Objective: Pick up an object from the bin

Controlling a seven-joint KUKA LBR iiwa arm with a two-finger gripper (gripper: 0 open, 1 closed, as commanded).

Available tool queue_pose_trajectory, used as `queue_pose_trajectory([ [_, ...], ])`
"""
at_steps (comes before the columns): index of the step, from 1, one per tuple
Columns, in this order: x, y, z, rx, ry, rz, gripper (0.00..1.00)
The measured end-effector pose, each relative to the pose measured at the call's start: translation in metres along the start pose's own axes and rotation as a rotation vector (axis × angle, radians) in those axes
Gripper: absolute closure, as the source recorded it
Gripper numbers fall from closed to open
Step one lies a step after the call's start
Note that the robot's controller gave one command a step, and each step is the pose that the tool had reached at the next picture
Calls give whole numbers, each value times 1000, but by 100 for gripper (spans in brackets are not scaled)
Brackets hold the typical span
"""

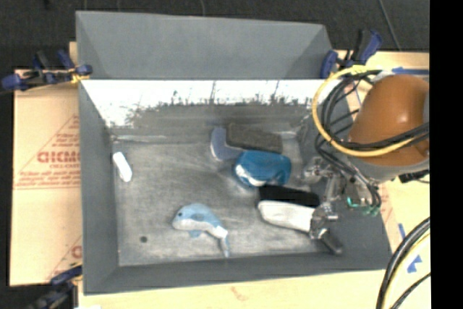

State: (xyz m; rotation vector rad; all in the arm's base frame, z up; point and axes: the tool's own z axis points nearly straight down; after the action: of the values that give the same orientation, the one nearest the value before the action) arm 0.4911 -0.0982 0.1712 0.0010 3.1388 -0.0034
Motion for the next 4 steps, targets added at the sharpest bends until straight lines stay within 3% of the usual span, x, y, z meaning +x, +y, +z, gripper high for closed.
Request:
queue_pose_trajectory([
  [1,1,-9,25,1,-9,-126,0],
  [2,1,7,96,4,-19,-352,100],
  [3,1,7,96,4,-19,-353,100],
  [4,-14,0,75,-4,0,-363,100],
])
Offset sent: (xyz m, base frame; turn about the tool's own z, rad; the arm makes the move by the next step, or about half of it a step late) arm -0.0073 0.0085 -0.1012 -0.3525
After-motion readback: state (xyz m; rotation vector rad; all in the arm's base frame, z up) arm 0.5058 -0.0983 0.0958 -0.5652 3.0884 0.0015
